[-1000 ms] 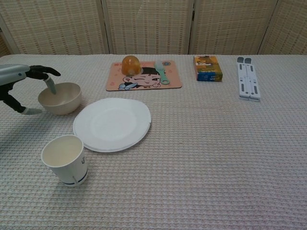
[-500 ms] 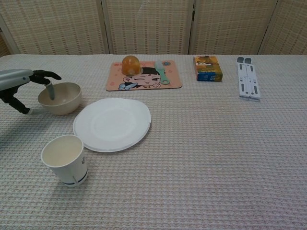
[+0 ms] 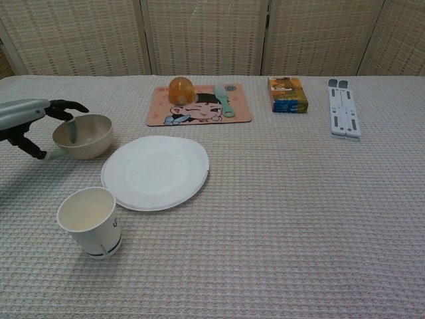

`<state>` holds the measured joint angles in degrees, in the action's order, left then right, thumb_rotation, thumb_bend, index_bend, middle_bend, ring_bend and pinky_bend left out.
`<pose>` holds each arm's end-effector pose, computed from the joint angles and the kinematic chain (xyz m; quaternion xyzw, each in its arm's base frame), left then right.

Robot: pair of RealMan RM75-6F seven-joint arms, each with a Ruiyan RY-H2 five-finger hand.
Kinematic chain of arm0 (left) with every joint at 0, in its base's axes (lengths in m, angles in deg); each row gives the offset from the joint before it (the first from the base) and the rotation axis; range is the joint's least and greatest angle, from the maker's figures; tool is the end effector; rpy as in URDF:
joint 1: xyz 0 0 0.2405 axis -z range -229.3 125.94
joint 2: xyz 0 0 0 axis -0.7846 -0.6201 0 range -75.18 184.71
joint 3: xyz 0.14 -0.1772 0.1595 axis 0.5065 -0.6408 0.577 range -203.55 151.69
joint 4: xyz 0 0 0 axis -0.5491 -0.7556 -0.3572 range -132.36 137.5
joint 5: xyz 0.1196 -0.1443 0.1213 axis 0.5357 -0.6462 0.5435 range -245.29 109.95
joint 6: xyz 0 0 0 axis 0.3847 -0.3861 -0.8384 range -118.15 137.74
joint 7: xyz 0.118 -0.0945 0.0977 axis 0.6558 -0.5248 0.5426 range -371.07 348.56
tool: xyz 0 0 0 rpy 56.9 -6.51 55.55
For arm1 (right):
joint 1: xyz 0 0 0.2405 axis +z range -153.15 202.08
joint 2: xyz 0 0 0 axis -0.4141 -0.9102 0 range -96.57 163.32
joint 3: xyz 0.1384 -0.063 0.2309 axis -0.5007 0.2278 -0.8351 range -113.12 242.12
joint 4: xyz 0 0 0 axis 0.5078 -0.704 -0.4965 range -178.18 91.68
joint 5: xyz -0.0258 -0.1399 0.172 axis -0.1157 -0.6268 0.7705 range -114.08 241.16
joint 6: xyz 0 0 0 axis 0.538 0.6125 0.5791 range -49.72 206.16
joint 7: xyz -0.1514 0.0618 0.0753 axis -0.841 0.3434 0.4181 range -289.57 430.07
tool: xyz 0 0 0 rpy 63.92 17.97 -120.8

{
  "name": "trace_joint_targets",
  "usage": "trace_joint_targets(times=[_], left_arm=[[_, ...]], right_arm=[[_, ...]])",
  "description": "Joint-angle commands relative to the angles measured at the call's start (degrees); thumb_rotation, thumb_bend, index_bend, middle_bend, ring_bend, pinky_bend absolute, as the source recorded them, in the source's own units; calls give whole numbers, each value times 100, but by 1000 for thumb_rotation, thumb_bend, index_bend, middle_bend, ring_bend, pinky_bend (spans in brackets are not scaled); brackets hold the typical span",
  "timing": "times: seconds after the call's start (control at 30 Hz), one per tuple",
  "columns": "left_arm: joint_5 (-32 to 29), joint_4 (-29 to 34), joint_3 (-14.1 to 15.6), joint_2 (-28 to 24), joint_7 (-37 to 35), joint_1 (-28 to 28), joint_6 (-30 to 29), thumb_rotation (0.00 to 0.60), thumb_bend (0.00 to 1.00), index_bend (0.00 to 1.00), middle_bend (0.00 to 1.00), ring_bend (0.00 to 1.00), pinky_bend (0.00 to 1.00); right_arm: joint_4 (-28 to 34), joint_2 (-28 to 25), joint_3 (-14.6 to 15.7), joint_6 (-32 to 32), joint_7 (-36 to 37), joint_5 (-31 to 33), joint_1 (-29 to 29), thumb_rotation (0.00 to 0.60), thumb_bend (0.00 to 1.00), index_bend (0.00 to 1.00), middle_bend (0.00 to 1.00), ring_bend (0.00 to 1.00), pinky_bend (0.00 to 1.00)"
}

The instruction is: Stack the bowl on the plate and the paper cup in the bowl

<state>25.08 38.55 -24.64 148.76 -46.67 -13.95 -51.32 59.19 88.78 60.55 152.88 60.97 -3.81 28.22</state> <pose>-0.3085 0.4322 0.0126 -0.7349 -0.3756 -0.3872 0.4111 -0.3725 -0.2039 0.1815 0.5477 -0.4764 0.2422 0.6437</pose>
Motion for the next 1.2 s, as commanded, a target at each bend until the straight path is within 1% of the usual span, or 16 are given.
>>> trace_joint_targets(times=[0.03,0.5,0.83,1.2], left_arm=[[-11,-62,21,43,-42,-6,0,600,357,504,119,0,160],[-94,-511,5,371,-146,-62,-217,600,365,592,139,0,159],[-143,-782,20,571,-167,-118,-252,600,366,604,147,0,159],[-182,-992,-49,768,-82,-203,-632,600,366,636,154,0,159]], right_arm=[[-4,2,-1,-4,2,3,5,600,204,0,0,0,0],[-30,35,8,-13,-28,1,39,600,204,0,0,0,0],[-54,61,4,-39,-57,36,70,600,204,0,0,0,0],[-36,77,29,-3,-86,-16,69,600,205,0,0,0,0]])
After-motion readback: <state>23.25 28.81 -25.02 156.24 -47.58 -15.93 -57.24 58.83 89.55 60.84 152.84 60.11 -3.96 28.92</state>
